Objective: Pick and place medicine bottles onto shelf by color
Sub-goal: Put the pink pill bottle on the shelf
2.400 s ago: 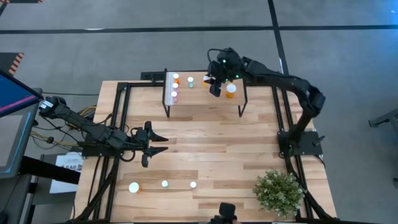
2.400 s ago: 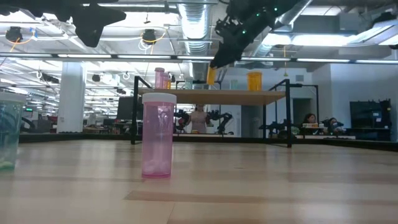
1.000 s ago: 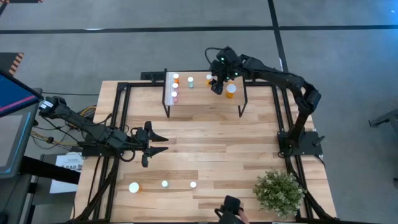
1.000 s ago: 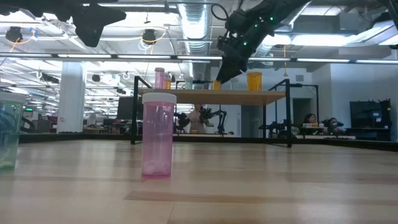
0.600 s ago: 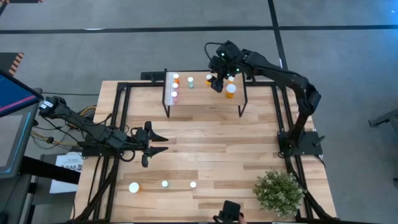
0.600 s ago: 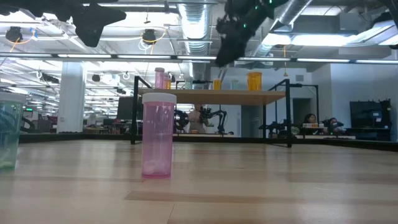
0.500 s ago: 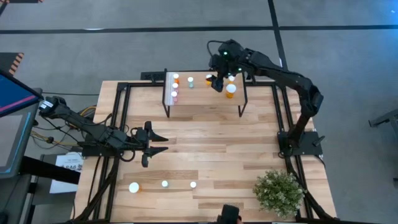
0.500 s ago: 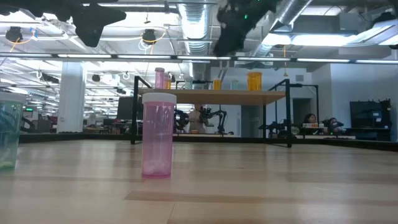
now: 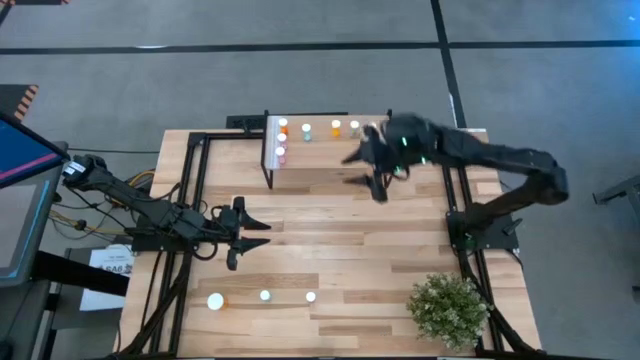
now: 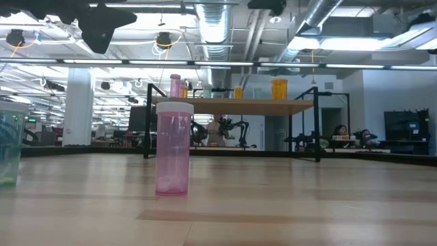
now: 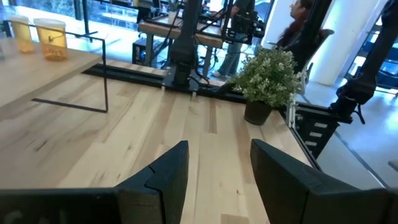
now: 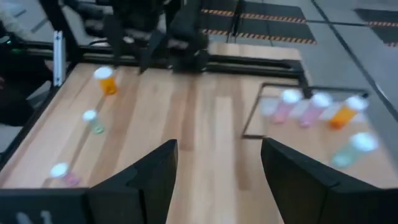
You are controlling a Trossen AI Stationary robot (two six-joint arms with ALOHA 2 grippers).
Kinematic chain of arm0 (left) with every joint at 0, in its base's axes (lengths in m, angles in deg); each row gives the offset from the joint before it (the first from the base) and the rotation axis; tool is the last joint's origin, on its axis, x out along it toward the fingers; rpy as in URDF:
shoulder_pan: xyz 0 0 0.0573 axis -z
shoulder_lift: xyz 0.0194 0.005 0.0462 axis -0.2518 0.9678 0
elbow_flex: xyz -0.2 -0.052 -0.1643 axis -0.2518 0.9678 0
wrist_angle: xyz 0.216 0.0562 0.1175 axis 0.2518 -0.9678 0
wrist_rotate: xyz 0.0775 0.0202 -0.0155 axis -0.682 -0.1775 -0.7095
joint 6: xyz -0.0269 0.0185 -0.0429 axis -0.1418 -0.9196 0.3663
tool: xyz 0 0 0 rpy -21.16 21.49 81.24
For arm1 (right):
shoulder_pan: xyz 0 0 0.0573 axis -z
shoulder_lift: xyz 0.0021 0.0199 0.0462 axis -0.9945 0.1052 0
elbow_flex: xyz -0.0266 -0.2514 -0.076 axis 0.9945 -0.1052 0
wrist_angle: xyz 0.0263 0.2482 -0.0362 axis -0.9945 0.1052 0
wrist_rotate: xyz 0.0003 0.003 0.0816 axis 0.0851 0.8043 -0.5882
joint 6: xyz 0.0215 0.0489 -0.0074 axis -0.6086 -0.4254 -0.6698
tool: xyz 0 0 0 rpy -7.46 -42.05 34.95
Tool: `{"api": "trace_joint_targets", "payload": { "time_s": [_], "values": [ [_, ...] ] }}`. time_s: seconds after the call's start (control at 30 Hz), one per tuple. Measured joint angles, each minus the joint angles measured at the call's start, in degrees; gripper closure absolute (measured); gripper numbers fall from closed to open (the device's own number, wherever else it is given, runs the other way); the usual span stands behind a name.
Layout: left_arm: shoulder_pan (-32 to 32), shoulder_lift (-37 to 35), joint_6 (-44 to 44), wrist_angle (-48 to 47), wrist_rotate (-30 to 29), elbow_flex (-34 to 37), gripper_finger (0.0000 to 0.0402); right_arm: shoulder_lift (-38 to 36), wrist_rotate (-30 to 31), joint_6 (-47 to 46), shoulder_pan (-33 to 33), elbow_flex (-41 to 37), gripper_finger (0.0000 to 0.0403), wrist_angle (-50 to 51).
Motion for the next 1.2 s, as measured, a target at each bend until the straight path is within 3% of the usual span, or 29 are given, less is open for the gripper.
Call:
{"api": "trace_joint_targets", "payload": {
  "time_s": [0.13, 0.3, 0.47, 0.57, 1.0, 1.2],
  "values": [
    [0.0, 0.3, 1.1, 0.2, -0.1, 0.0, 0.0242, -6.2, 3.7, -4.5, -7.1, -13.4, 0.0148, -8.1],
    [0.0, 1.5, 1.4, 1.1, -0.3, 0.0, 0.0242, -12.0, 7.2, -7.5, -17.6, -28.8, 0.0148, -27.0],
    [0.0, 1.7, 1.5, 1.4, -1.1, 0.0, 0.0242, -12.0, 9.0, -3.5, -26.6, -37.4, 0.0148, -47.3],
    [0.0, 1.9, 0.7, 1.9, -1.9, 0.0, 0.0242, -9.6, 8.9, -0.3, -29.6, -38.2, 0.0148, -54.2],
    [0.0, 7.3, 4.8, 1.9, -0.9, 0.0, 0.0242, 1.6, 9.0, -0.1, -30.2, -38.0, 0.0149, -58.6],
    [0.0, 9.0, 6.3, 2.2, -0.1, 0.0, 0.0242, 8.1, 8.9, -1.9, -29.6, -32.6, 0.0149, -52.2]
  ]
}}
